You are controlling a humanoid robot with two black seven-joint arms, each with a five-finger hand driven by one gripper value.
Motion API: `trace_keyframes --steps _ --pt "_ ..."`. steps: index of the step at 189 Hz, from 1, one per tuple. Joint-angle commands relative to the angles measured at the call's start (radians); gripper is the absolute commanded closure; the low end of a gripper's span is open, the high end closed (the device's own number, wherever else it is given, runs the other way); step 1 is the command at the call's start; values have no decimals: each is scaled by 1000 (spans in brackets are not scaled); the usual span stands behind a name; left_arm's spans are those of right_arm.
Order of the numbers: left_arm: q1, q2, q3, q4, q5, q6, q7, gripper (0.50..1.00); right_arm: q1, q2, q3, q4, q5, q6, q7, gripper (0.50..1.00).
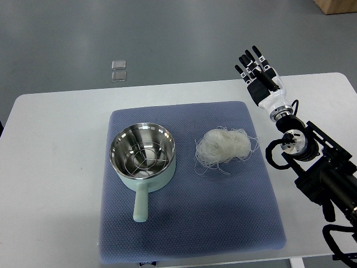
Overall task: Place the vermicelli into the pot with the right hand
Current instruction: 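Move the right hand over the white vermicelli bundle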
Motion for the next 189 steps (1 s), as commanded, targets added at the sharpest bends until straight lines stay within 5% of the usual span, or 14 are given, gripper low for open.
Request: trace_keyframes --steps 1,65,94,137,167,189 --pt "-1 0 -1 0 0 0 0 500 1 -1 0 0 0 0 0 576" --pt "1 0 -4 0 0 0 0 500 29 -24 -84 3 -14 2 -3 576" --pt "-1 0 -6 1 -1 0 0 500 142 -162 -295 17 -255 29 -48 579" --pt "1 0 -6 -2 2 -2 0 500 607 -396 -923 110 -902 198 -130 577" --pt "1 0 -8 -11 0 0 0 500 1026 -391 -1449 155 -963 261 -147 576" --pt "-1 0 -8 -11 0 -2 0 500 1173 -342 -1551 219 -943 302 -173 576"
